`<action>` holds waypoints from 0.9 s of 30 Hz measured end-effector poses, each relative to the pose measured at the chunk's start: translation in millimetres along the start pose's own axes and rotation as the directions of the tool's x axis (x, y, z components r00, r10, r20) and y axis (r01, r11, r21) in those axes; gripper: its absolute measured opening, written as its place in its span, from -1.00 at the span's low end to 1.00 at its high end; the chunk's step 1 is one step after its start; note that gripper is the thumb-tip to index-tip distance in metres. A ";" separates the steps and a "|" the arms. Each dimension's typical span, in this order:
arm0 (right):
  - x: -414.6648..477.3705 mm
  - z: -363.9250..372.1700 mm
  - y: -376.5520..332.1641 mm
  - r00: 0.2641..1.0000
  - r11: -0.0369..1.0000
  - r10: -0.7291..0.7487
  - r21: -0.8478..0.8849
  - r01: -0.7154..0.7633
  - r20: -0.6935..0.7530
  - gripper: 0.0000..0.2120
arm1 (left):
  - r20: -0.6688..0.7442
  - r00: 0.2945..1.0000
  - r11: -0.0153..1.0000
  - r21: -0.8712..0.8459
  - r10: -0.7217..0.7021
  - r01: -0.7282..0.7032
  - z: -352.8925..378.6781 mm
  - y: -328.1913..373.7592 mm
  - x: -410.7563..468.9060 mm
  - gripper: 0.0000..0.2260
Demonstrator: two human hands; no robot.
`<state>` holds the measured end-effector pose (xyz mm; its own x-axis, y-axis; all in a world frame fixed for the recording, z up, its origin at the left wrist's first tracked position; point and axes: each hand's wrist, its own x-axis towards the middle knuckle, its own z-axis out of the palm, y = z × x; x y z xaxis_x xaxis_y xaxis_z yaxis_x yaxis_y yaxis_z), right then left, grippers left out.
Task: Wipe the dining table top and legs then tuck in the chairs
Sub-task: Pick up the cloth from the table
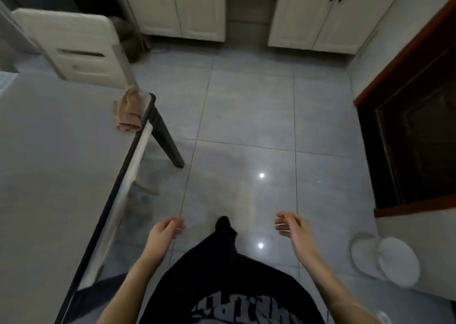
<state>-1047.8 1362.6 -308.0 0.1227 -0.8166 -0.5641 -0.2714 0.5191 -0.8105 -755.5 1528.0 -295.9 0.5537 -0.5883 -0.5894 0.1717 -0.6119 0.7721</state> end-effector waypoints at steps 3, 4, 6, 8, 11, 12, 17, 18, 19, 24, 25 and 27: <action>38.2 7.4 -33.1 1.000 1.000 -0.008 0.001 0.008 -0.025 -0.76 | 0.027 0.999 0.999 0.016 0.029 -0.029 5.6 39.9 44.6 -0.75; 50.3 8.9 -43.3 1.000 1.000 -0.008 -0.004 0.008 -0.026 -0.76 | 0.033 0.999 0.999 0.022 0.032 -0.033 7.1 52.7 58.0 -0.75; 73.1 11.3 -64.5 1.000 1.000 -0.006 -0.018 0.006 -0.026 -0.75 | 0.039 0.999 0.998 0.052 0.034 -0.036 10.6 75.8 82.8 -0.76; 98.4 14.0 -84.1 1.000 1.000 -0.010 -0.027 0.010 -0.022 -0.74 | 0.045 0.998 0.996 0.077 0.048 -0.052 13.8 97.2 104.8 -0.78; 144.7 22.7 -114.6 1.000 1.000 -0.002 -0.029 0.002 -0.008 -0.72 | 0.026 0.997 0.995 0.070 0.071 -0.072 20.4 125.4 137.0 -0.86; 162.6 26.6 -125.0 1.000 0.999 -0.007 -0.035 0.007 0.009 -0.73 | 0.013 0.997 0.995 0.070 0.074 -0.075 23.4 132.8 147.8 -0.86; 255.3 58.4 -186.7 0.984 0.989 -0.035 -0.133 0.059 0.177 -0.74 | -0.114 0.993 0.999 0.046 0.019 -0.014 46.0 161.1 191.2 -0.79; 272.3 67.5 -202.5 0.976 0.986 -0.042 -0.151 0.075 0.215 -0.74 | -0.143 0.990 1.000 0.021 0.000 0.003 49.0 167.9 196.1 -0.79; 288.1 76.3 -218.5 0.967 0.982 -0.043 -0.170 0.088 0.250 -0.74 | -0.170 0.985 1.000 -0.008 -0.021 0.020 51.7 173.6 200.5 -0.80; 344.5 133.9 -291.6 0.889 0.950 -0.030 -0.264 0.168 0.457 -0.75 | -0.302 0.949 0.992 -0.113 -0.092 0.060 52.3 195.5 205.5 -0.83; 351.9 149.2 -303.7 0.863 0.941 -0.026 -0.279 0.192 0.505 -0.75 | -0.342 0.934 0.988 -0.143 -0.106 0.059 50.2 200.7 203.7 -0.85; 361.1 183.0 -323.8 0.802 0.920 -0.015 -0.305 0.245 0.597 -0.75 | -0.426 0.895 0.978 -0.201 -0.134 0.051 43.9 204.5 199.2 -0.87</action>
<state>-740.9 945.9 -278.2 0.6726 -0.5120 -0.5343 -0.5112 0.2006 -0.8357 -645.9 1262.5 -265.9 0.8196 -0.2186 -0.5296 0.3603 -0.5220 0.7731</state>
